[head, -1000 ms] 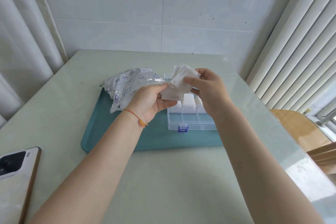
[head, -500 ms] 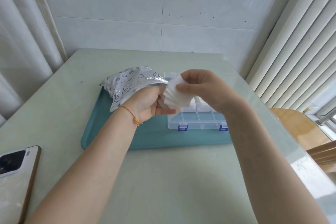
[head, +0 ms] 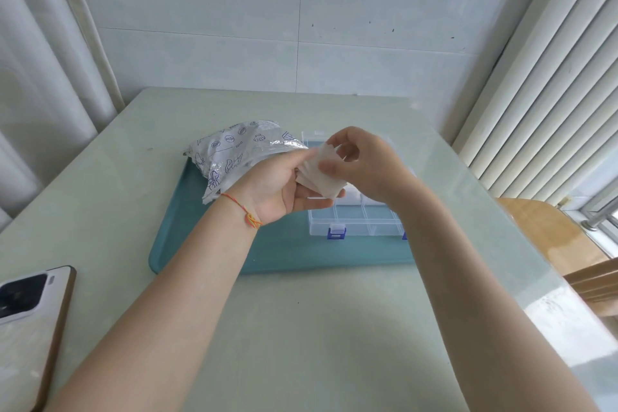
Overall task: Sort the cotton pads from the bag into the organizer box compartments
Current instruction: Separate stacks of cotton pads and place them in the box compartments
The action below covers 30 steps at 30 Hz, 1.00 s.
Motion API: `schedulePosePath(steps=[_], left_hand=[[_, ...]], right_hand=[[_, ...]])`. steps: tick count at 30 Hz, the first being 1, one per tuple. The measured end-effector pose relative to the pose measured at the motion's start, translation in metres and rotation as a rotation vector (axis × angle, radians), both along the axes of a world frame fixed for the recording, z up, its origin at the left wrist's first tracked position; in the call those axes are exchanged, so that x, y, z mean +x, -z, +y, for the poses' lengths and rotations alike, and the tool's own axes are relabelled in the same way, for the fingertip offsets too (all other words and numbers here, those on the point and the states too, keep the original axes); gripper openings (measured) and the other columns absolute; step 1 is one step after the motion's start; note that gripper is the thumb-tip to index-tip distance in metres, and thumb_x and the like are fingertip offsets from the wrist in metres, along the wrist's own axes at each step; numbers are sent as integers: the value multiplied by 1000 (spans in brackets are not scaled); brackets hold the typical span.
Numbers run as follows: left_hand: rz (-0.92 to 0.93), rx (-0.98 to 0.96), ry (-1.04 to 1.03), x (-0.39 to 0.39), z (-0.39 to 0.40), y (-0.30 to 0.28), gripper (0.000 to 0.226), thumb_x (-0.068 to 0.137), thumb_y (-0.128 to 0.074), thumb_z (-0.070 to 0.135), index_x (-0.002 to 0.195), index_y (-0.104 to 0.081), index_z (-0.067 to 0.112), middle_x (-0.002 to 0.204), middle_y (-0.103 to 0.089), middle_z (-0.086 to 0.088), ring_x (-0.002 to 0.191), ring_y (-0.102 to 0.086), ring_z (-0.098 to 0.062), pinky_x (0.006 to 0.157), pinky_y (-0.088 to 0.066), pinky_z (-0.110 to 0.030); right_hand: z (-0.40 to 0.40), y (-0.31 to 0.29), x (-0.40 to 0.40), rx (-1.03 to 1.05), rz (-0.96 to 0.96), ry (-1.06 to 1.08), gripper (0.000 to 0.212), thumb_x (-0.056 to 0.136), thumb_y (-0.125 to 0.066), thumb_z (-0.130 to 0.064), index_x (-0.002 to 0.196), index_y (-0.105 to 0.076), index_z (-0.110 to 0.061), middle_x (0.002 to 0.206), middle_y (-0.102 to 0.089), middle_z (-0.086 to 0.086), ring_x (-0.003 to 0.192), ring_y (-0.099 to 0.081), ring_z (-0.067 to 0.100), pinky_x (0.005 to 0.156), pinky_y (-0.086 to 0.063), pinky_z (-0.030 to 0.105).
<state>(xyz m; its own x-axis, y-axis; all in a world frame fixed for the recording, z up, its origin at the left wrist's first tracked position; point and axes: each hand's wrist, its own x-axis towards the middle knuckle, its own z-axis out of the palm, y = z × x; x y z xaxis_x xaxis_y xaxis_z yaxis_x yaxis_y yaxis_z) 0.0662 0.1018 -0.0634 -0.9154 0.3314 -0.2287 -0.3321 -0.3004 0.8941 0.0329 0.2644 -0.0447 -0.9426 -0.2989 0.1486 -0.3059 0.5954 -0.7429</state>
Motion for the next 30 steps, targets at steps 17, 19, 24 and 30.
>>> schedulePosePath(steps=[17, 19, 24, 30], left_hand=[[97, 324, -189, 1, 18, -1, 29, 90, -62, 30, 108, -61, 7, 99, -66, -12, 92, -65, -24, 80, -58, -39], [31, 310, -216, 0, 17, 1, 21, 93, -59, 26, 105, -63, 10, 92, -67, -9, 82, -66, -21, 72, -58, -36], [-96, 334, -128, -2, 9, 5, 25, 83, -60, 23, 106, -60, 12, 86, -62, -5, 75, -60, -19, 71, -51, -33], [-47, 337, -11, -1, 11, 5, 15, 80, -55, 13, 95, -58, 14, 84, -53, -4, 75, -51, -18, 61, -50, -26]], right_hand=[[-11, 3, 11, -404, -269, -126, 19, 94, -64, -24, 87, -68, -7, 80, -68, -1, 76, -63, 11, 72, -50, 23], [-13, 3, 10, -203, -160, -78, 19, 91, -67, -33, 92, -64, -15, 91, -65, -6, 83, -60, 7, 74, -46, 22], [-4, -2, 13, 108, 30, -197, 91, 65, -85, -46, 140, -37, -32, 138, -38, -8, 127, -37, 6, 106, -37, 32], [-7, 4, 15, 409, 166, -227, 87, 61, -82, -54, 134, -42, -30, 132, -38, -12, 125, -33, 11, 107, -33, 42]])
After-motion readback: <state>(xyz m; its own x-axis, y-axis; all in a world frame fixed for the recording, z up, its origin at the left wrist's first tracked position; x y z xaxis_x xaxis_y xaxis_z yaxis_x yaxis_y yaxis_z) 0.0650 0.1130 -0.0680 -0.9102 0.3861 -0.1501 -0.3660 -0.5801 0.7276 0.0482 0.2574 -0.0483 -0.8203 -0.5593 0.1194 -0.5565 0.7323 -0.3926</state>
